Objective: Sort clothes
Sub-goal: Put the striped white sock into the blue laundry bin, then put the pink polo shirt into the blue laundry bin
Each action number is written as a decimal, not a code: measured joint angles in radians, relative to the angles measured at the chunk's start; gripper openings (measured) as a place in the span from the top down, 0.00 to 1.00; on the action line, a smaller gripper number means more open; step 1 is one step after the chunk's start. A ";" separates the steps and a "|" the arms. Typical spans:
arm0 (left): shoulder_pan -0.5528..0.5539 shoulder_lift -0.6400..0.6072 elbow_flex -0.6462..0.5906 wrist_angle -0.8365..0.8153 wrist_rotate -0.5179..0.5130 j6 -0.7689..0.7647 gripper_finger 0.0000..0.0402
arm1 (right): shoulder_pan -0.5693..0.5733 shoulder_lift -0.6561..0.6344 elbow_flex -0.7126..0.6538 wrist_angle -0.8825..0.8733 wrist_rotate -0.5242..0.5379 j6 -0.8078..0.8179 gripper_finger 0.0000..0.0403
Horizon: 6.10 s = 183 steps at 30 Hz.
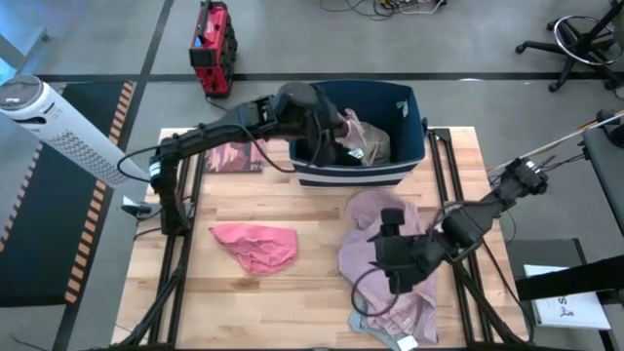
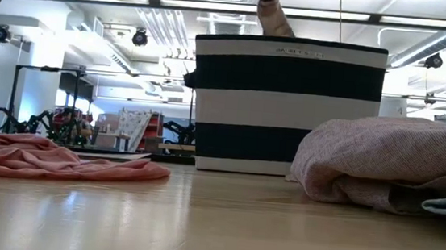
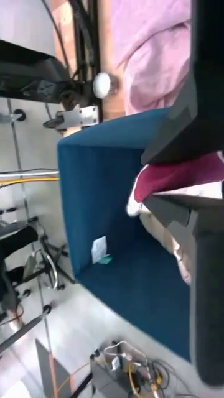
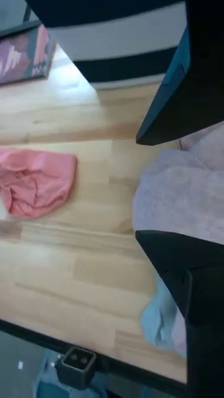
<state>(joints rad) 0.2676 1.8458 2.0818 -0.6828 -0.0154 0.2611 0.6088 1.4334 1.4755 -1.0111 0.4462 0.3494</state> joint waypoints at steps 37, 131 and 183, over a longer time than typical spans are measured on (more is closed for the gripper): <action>-0.220 -0.693 -1.035 0.672 0.092 -0.155 0.33 | -0.157 0.021 -0.486 0.203 -0.210 0.289 0.20; -0.577 -0.669 -1.550 1.401 -0.184 -0.157 0.48 | -0.481 0.179 0.879 0.757 0.601 -1.443 0.99; -0.585 -0.710 -1.549 1.422 -0.177 -0.142 0.55 | -1.207 0.440 -0.043 0.318 -0.518 -0.503 0.99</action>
<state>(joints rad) -0.3176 1.1362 0.5323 0.7395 -0.1921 0.1192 -0.5980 1.8736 1.4330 -0.6930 -0.0721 -0.1535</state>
